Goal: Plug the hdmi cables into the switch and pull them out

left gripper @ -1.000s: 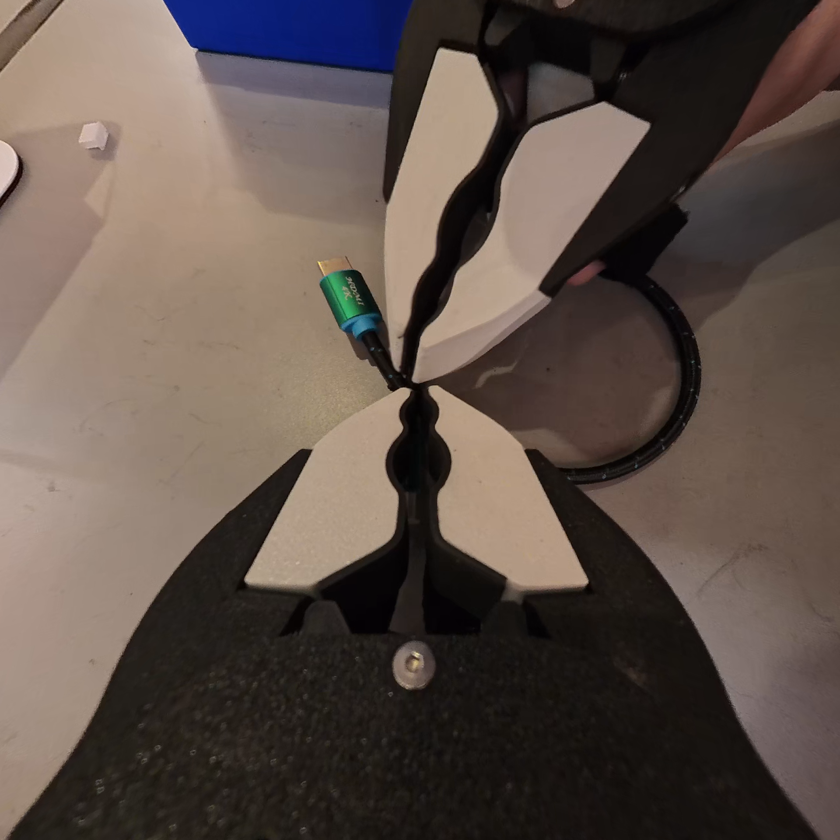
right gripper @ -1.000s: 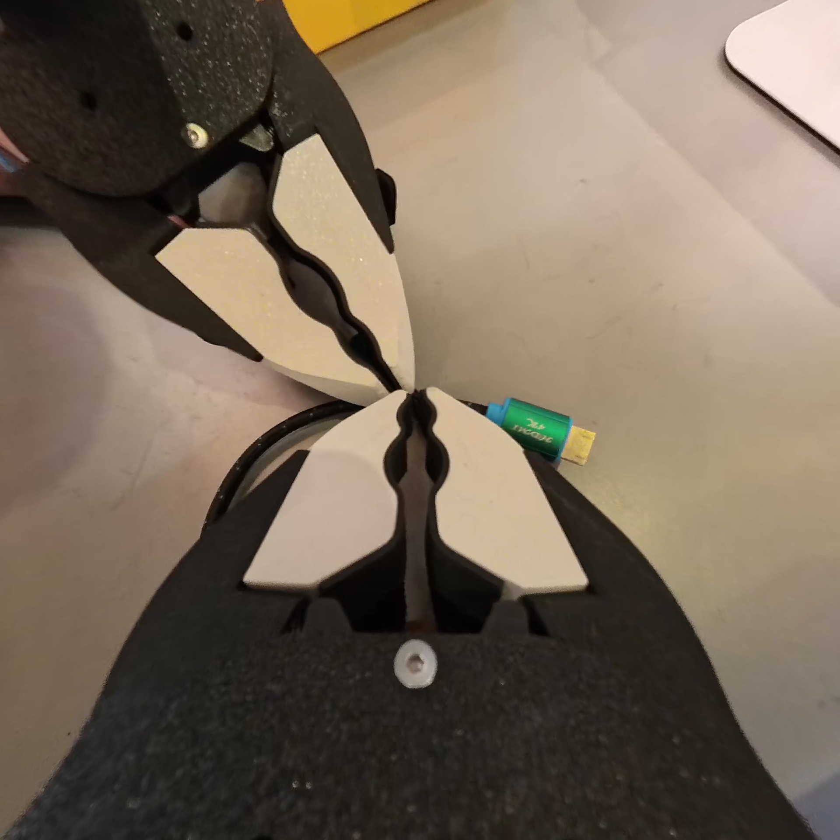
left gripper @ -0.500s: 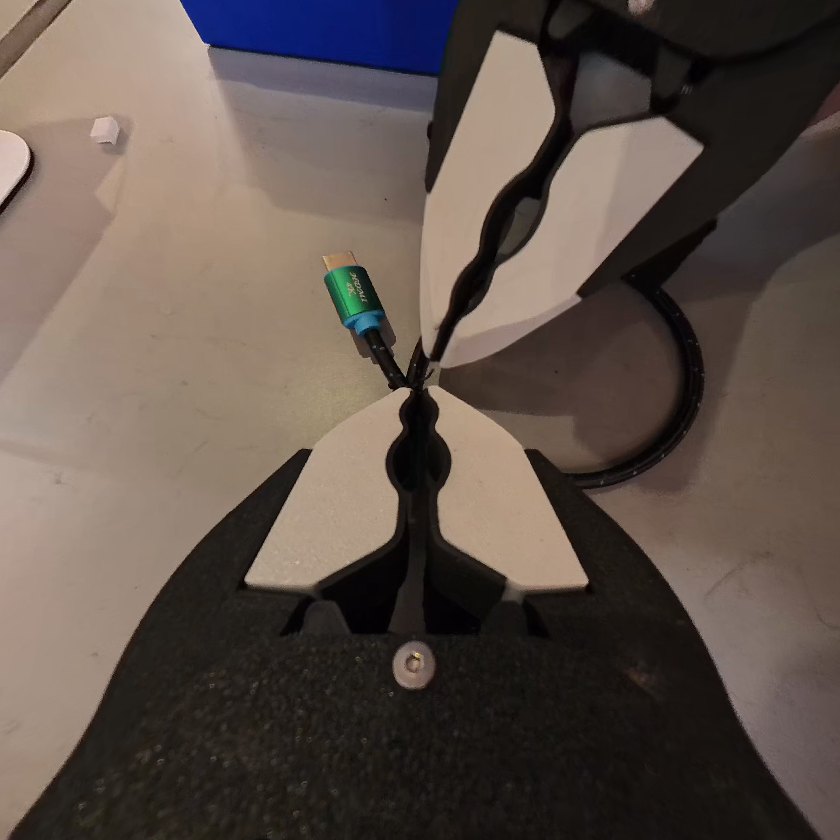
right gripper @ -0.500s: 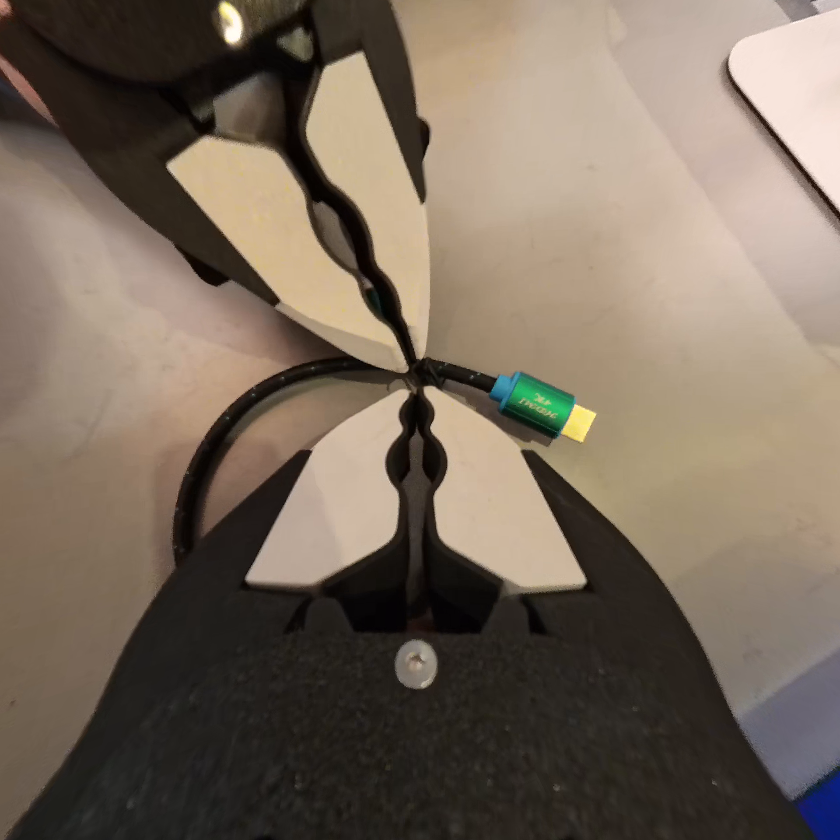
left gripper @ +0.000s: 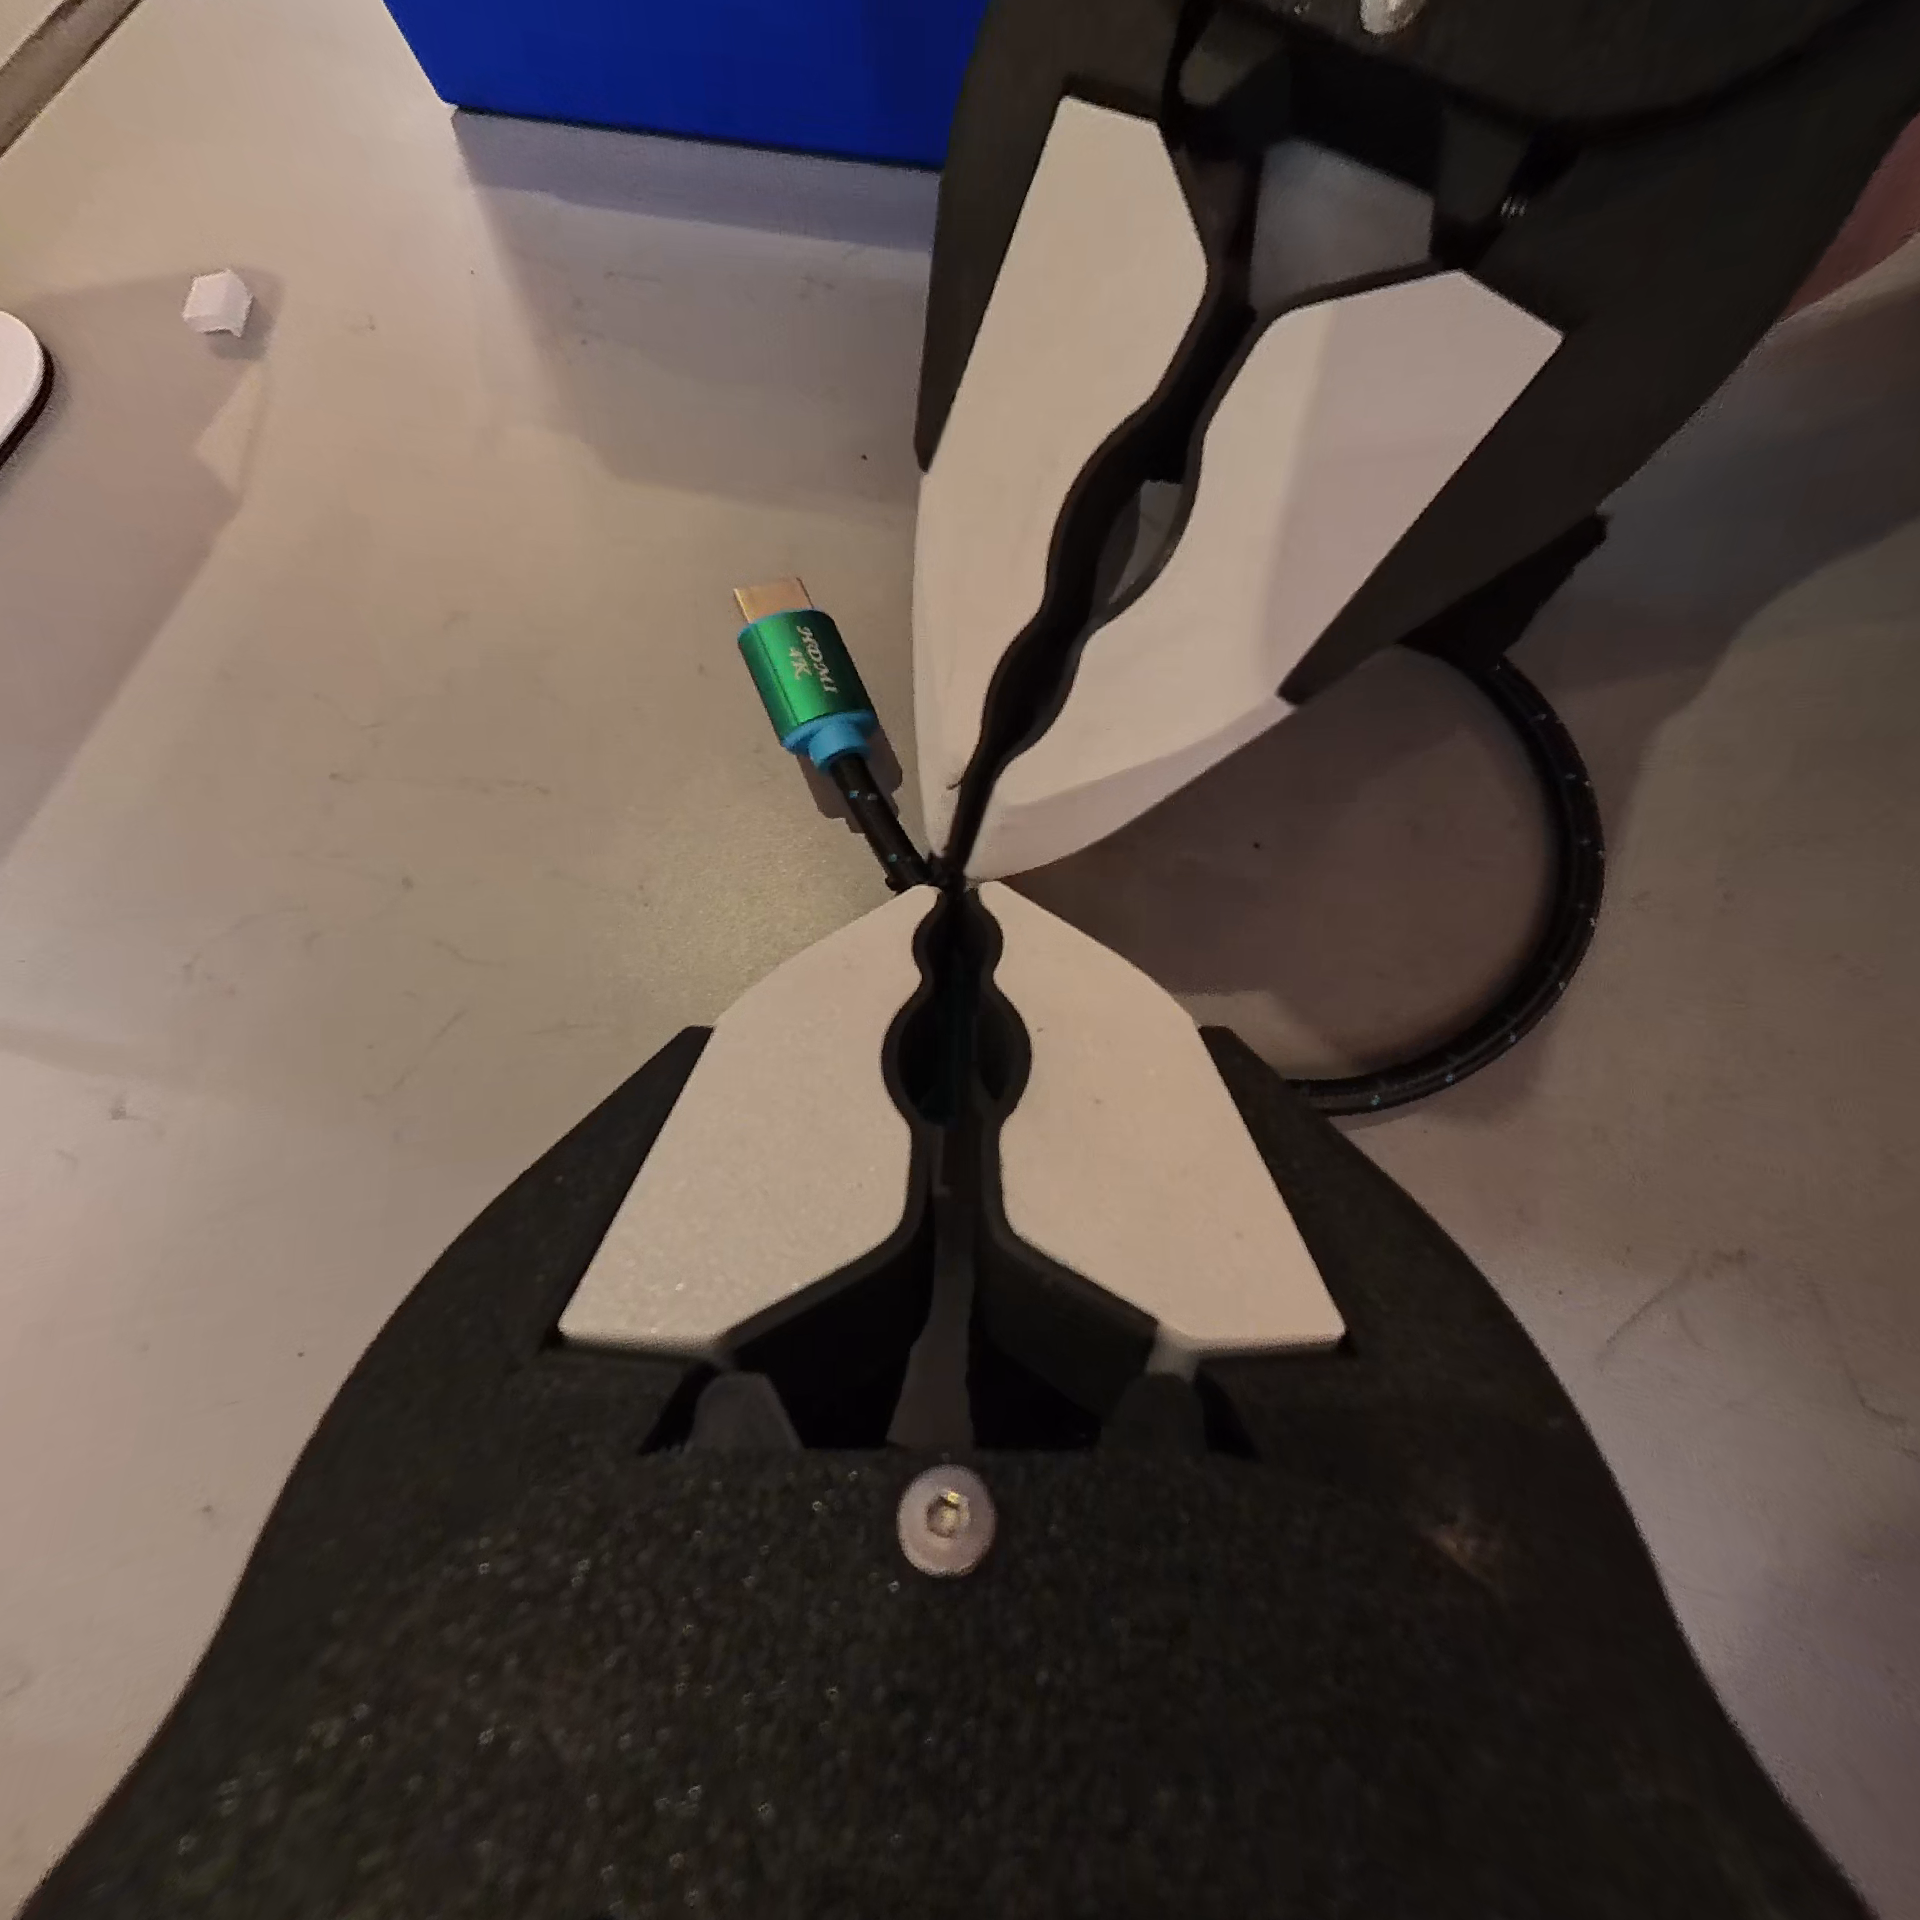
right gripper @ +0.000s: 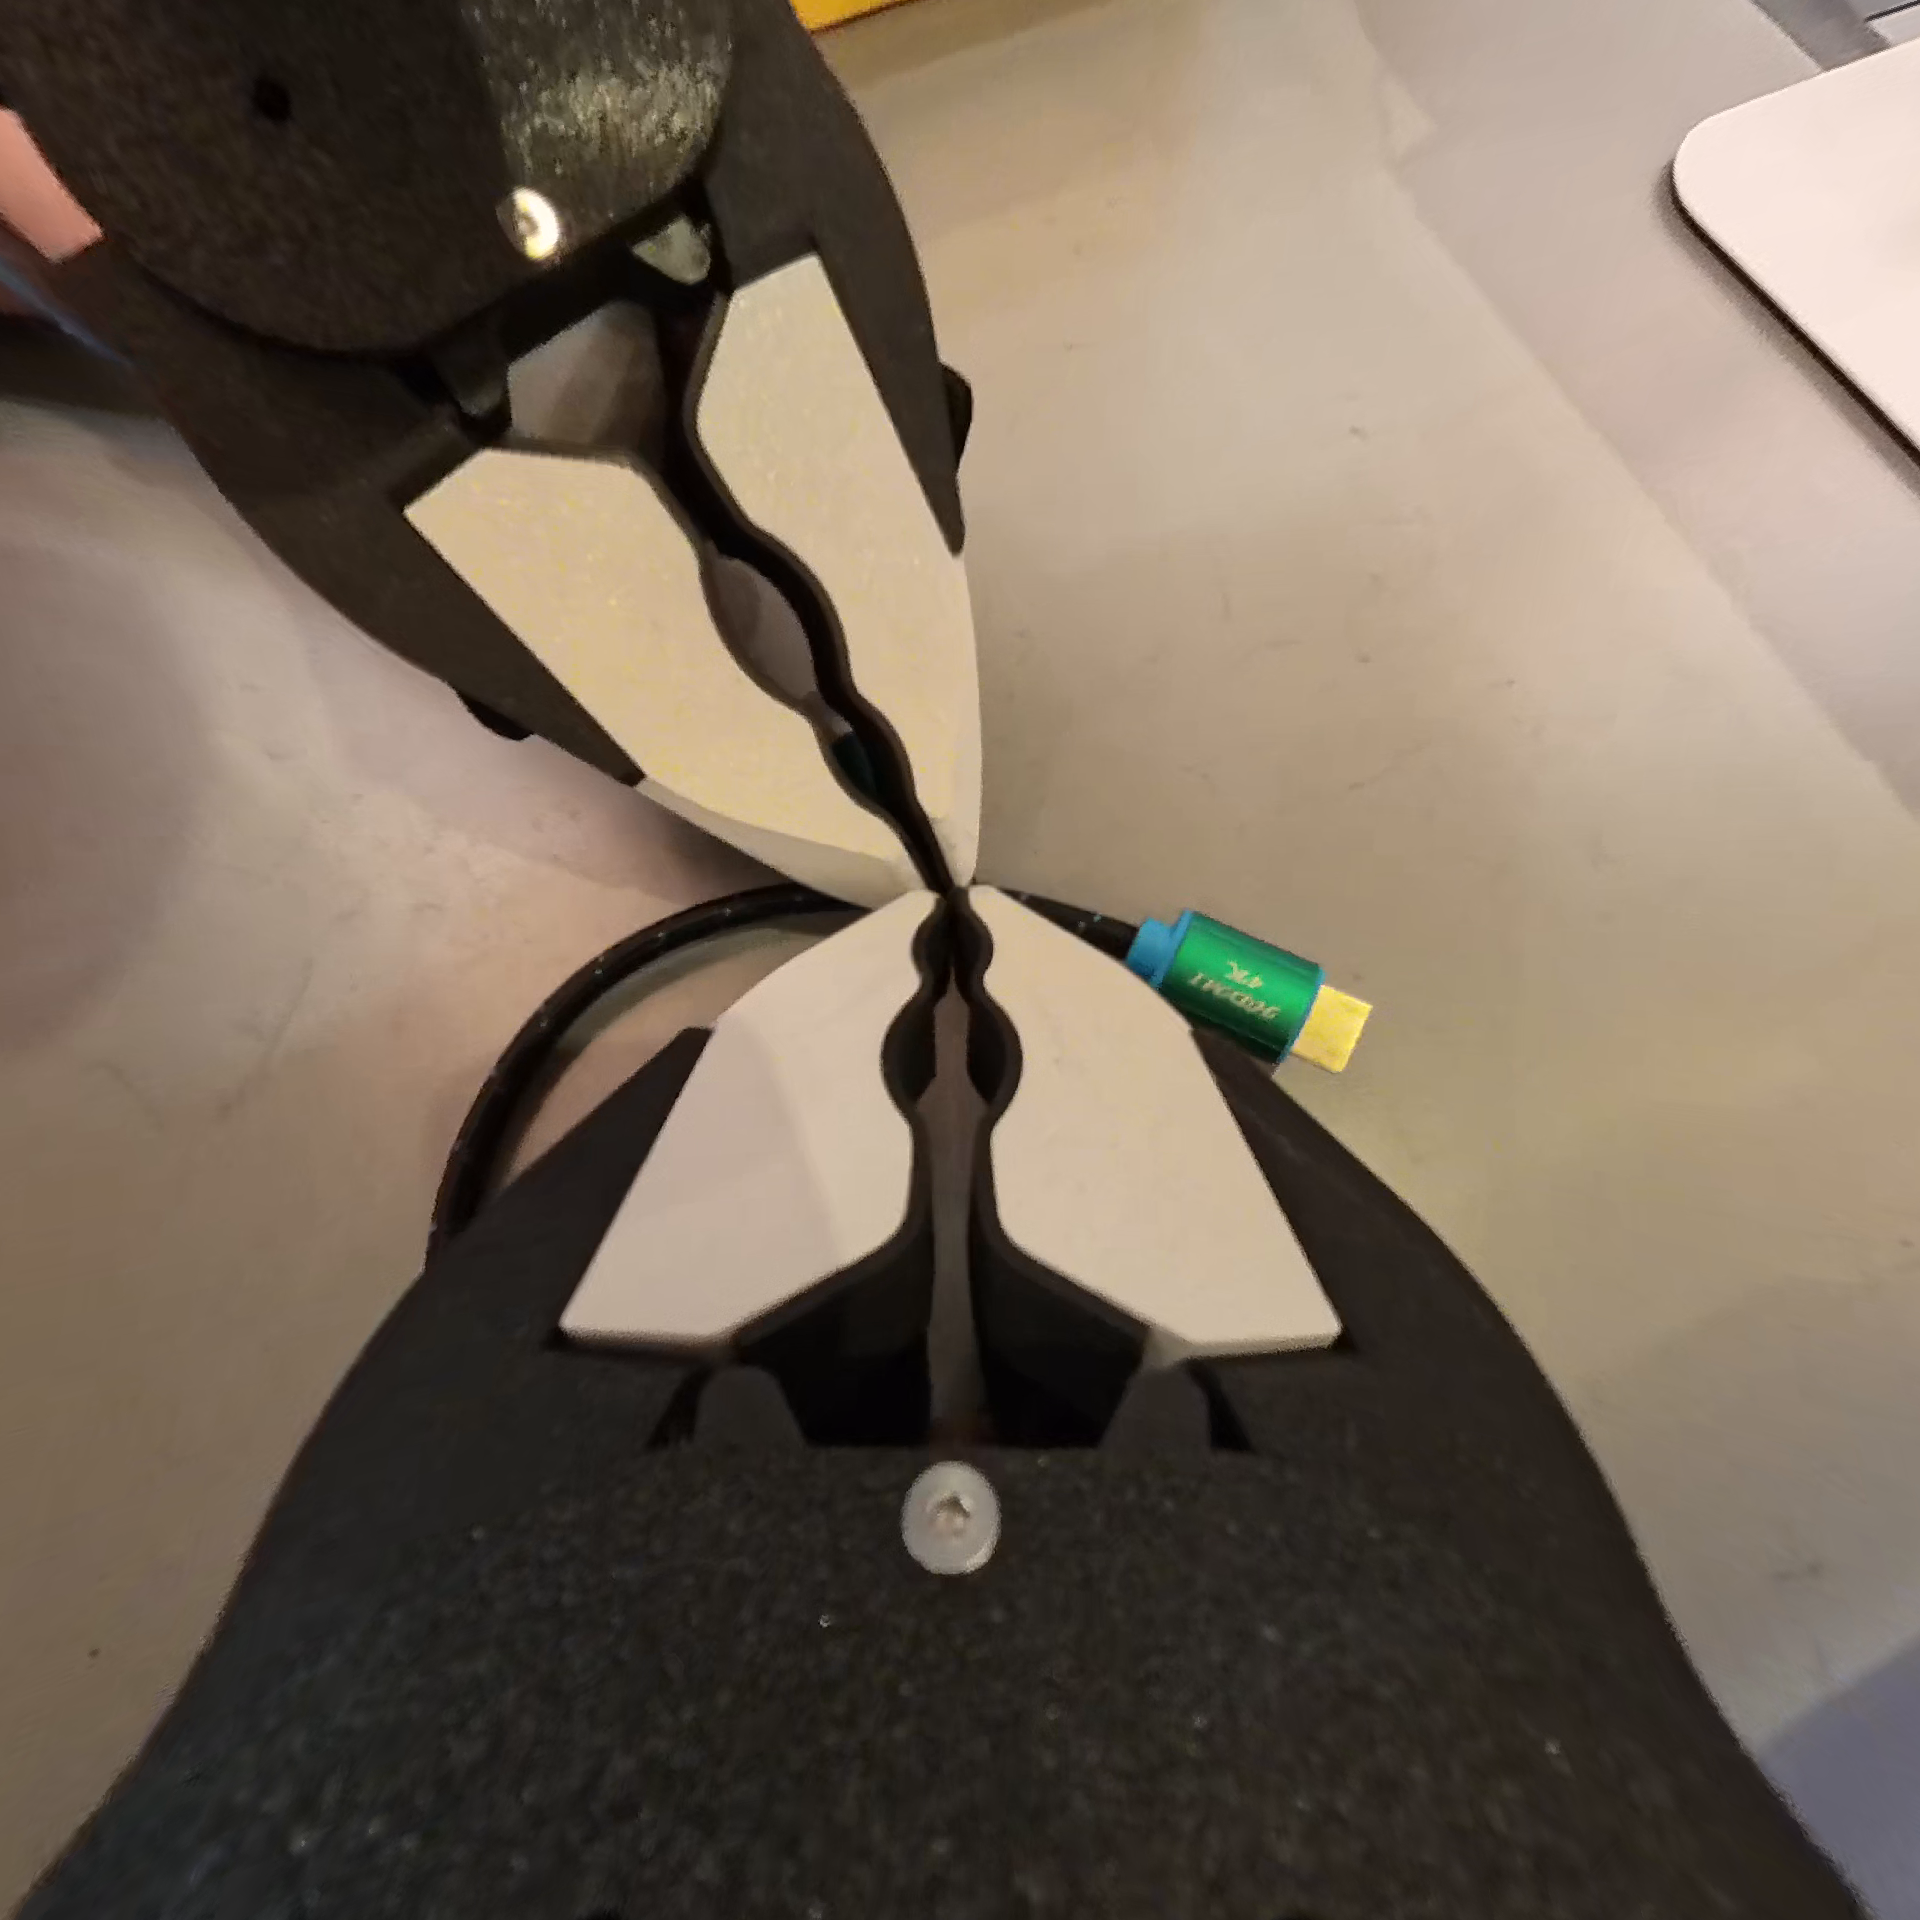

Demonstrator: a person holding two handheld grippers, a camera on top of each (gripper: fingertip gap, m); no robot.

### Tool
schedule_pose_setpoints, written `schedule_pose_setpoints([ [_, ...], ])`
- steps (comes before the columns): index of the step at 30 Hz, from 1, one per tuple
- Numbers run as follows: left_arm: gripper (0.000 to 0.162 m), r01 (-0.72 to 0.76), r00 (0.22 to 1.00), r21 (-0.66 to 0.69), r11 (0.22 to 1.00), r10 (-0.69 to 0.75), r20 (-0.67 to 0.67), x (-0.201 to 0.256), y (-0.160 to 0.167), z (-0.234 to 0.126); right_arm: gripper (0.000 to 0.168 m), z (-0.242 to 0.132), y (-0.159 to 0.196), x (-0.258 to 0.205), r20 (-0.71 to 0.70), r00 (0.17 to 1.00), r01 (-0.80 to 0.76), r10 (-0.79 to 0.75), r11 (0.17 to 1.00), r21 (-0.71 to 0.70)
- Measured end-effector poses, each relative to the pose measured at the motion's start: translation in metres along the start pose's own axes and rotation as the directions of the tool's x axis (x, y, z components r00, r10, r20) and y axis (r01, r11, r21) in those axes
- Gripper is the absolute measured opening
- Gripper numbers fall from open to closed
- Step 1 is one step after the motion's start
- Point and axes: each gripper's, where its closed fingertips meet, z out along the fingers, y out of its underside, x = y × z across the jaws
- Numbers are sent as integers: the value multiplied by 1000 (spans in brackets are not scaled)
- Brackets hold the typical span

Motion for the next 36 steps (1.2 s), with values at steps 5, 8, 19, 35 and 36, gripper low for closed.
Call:
schedule_pose_setpoints([
  [5,2,-7,1000,0,1000,7,11,0,0,0,0,3,-5,5,-19,999,-33,33,999,3],
  [8,2,3,1000,0,1000,-3,7,-1,0,0,0,3,-4,7,-1,997,-82,82,997,8],
  [19,2,-4,1000,0,1000,4,2,1,0,0,8,0,8,9,-8,997,79,-79,997,-18],
  [35,2,-1,1000,0,1000,1,0,1,0,0,0,-1,-1,-6,6,987,162,-162,987,8],
  [36,2,-3,1000,0,1000,3,1,1,0,0,0,-2,-1,-5,-3,986,165,-165,986,15],
])
